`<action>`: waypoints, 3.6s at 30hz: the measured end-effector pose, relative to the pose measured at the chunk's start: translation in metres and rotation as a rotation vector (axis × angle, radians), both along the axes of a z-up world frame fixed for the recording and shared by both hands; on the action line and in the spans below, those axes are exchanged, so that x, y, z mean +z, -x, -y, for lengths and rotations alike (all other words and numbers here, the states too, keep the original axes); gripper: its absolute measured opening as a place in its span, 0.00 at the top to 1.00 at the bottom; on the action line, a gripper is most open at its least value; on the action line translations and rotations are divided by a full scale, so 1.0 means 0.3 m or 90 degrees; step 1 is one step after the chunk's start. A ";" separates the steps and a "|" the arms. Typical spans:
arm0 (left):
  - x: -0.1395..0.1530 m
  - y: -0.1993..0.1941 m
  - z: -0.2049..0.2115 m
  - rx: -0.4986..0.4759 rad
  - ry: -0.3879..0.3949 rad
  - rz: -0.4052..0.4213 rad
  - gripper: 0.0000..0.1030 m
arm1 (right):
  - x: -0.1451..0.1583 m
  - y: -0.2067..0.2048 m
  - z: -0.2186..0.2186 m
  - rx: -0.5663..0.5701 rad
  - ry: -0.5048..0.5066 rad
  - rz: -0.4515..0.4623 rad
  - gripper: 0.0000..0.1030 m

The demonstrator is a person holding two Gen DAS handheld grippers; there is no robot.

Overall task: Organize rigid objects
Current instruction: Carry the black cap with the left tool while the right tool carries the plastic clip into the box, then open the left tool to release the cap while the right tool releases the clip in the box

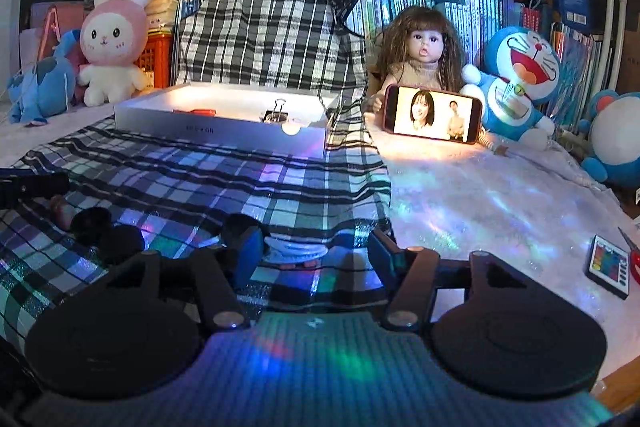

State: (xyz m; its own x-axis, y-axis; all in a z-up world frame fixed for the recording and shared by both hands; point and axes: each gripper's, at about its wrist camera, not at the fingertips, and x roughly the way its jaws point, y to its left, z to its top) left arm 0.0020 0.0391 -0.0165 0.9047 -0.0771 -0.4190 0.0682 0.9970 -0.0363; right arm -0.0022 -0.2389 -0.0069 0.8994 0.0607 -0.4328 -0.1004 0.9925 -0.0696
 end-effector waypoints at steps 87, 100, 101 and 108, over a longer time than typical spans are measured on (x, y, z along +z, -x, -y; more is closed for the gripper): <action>0.124 -0.824 0.082 -0.027 0.028 -0.142 0.70 | 0.090 -0.741 -0.144 0.002 -0.103 -0.141 0.57; 0.086 -0.926 0.109 -0.014 0.006 -0.157 0.70 | 0.063 -0.823 -0.154 -0.011 -0.105 -0.158 0.57; 0.086 -0.935 0.110 -0.014 0.003 -0.158 0.70 | 0.061 -0.829 -0.153 -0.012 -0.106 -0.159 0.57; 0.081 -0.990 0.116 -0.006 -0.009 -0.153 0.70 | 0.041 -0.868 -0.160 -0.013 -0.098 -0.165 0.57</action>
